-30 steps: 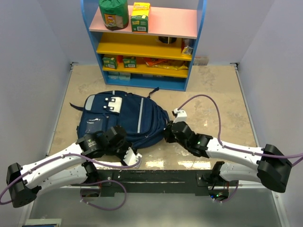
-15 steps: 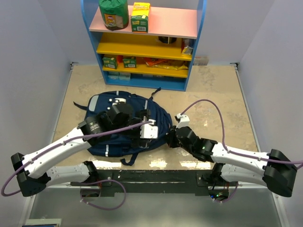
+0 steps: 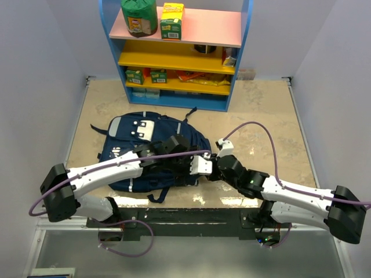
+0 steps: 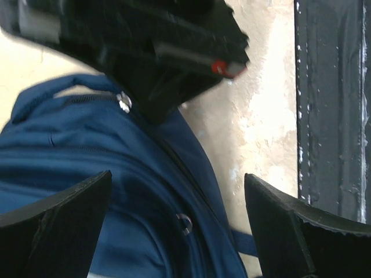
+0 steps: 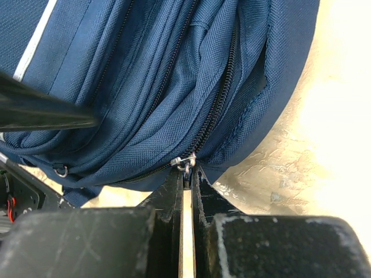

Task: Pack the student bag
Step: Zip the student bag at the center of the board.

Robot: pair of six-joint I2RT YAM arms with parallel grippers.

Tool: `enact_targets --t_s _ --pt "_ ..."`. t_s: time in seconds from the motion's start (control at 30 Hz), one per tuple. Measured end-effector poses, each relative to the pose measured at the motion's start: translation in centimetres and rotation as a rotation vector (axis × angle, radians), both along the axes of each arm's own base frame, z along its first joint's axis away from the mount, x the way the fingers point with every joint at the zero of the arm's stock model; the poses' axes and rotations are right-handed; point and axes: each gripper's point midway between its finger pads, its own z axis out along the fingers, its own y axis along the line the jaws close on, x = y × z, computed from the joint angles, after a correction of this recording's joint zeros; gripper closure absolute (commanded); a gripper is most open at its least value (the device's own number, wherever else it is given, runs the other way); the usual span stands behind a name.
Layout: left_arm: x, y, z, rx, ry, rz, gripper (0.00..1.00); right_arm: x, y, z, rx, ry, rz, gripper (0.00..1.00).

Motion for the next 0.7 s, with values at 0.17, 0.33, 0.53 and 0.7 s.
enact_targets --t_s 0.17,0.33,0.53,0.7 --pt "0.8 -1.9 -0.7 0.007 -0.004 -0.03 0.0 -0.2 0.1 0.0 0.006 0.008 0.006 1.0" --pt "0.4 -2.7 -1.5 0.013 -0.012 -0.077 0.16 -0.5 0.0 0.4 0.021 0.012 0.013 1.0" --pt "0.3 -2.7 -2.3 0.015 -0.037 -0.112 0.79 -1.1 0.0 0.3 0.02 0.025 0.032 1.0" --pt "0.7 -2.7 -2.4 0.015 -0.039 -0.099 1.0 -1.5 0.2 0.2 0.024 0.038 0.047 1.0"
